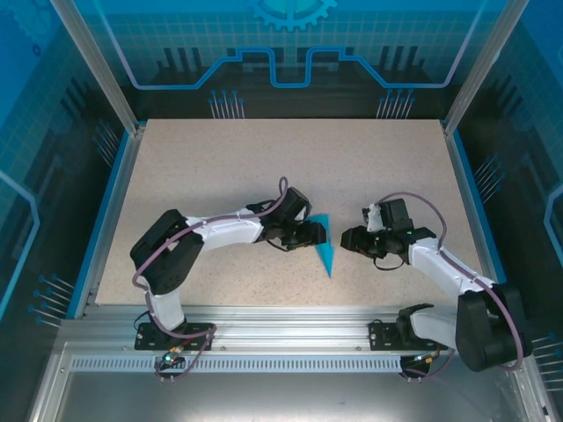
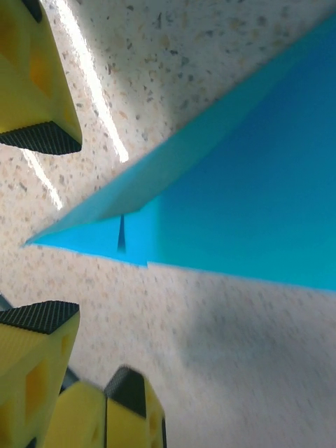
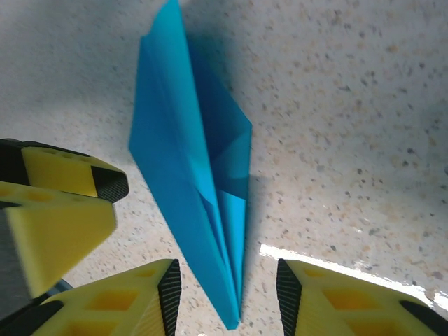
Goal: Fold a paper plane with a square sheet of paper (pick it up from the middle)
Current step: Turn over a paper plane at the center of the table.
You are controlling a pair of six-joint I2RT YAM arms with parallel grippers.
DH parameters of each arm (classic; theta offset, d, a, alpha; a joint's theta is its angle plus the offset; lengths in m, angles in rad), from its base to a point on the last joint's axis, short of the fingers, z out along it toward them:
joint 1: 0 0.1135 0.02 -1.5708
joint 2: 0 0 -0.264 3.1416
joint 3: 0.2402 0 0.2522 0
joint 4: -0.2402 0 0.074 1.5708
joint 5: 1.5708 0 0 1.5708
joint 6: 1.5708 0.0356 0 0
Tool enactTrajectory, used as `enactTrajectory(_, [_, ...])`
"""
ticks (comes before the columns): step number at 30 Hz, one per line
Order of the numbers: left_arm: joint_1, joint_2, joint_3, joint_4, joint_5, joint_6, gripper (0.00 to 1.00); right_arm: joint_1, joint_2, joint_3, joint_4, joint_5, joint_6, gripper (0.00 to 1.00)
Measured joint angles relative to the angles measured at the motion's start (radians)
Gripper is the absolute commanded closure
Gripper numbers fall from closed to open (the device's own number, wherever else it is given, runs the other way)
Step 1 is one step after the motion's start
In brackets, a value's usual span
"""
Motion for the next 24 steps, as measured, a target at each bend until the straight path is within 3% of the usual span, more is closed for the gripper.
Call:
enactTrajectory(5, [-0.011,0.055,0.034,-0.043,-0.012,0.001,0.42,0.008,0.058,-0.002,0.013,-0.005,-0.007,0.55])
enactTrajectory(13, [-0.012,0.069,0.058,-0.058,-0.031,0.006,0.78,0.058,0.192,0.01,0.033,-0.005,-0.011,0.54])
enactTrajectory(17, [-0.013,0.064,0.038,-0.055,-0.043,0.005,0.9,0.086,0.235,0.037,0.049,-0.006,-0.011,0.52])
enactTrajectory(24, [-0.013,0.029,-0.031,-0.053,-0.064,0.002,0.93,0.135,0.292,0.092,0.075,-0.008,-0.011,0.52])
